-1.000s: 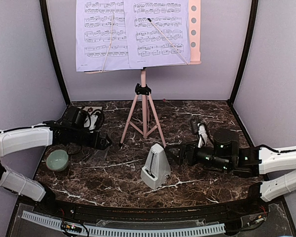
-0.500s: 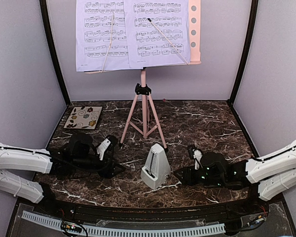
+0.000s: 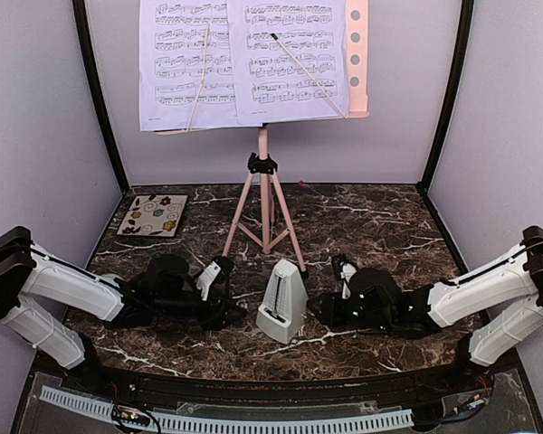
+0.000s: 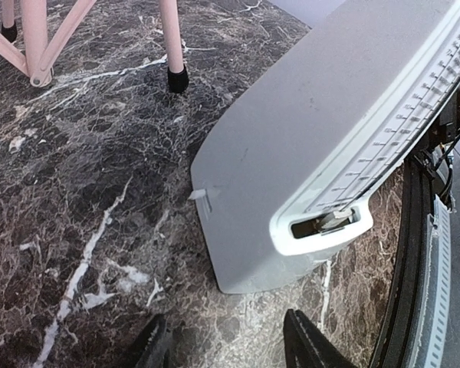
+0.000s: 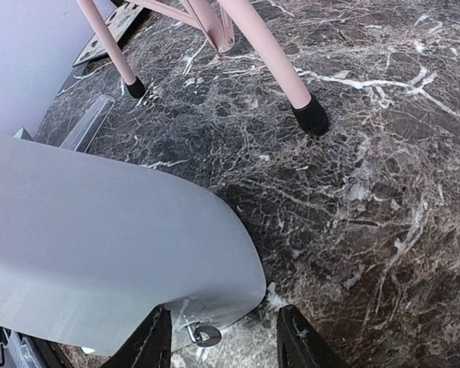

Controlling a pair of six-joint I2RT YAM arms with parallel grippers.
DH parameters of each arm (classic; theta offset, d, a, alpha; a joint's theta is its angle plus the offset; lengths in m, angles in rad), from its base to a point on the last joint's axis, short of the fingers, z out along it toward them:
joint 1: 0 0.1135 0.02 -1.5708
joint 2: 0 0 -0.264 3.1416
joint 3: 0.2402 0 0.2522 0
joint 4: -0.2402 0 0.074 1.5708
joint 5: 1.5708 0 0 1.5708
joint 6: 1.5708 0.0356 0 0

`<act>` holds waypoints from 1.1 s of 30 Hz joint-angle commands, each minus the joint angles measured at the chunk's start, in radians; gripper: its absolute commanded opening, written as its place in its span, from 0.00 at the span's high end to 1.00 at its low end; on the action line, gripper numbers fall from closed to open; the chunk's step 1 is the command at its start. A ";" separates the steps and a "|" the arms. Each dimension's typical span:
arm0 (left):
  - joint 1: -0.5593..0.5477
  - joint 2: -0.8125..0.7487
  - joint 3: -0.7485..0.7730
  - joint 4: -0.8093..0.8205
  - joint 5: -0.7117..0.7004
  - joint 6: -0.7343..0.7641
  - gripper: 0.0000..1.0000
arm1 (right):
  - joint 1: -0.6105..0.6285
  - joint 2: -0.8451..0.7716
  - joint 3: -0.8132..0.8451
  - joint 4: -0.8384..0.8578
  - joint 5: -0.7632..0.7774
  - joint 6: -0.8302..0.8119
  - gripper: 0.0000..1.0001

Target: Set up the instrument practice props

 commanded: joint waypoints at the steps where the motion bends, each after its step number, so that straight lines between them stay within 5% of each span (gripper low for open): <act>1: -0.021 0.018 -0.012 0.103 -0.007 -0.016 0.50 | -0.029 0.066 0.067 0.090 -0.027 -0.046 0.52; 19: -0.054 0.210 0.006 0.361 -0.083 -0.113 0.60 | -0.143 0.168 0.215 0.116 -0.143 -0.184 0.48; 33: -0.070 0.230 0.008 0.400 -0.113 -0.155 0.54 | -0.111 -0.067 0.088 0.176 -0.225 -0.233 0.00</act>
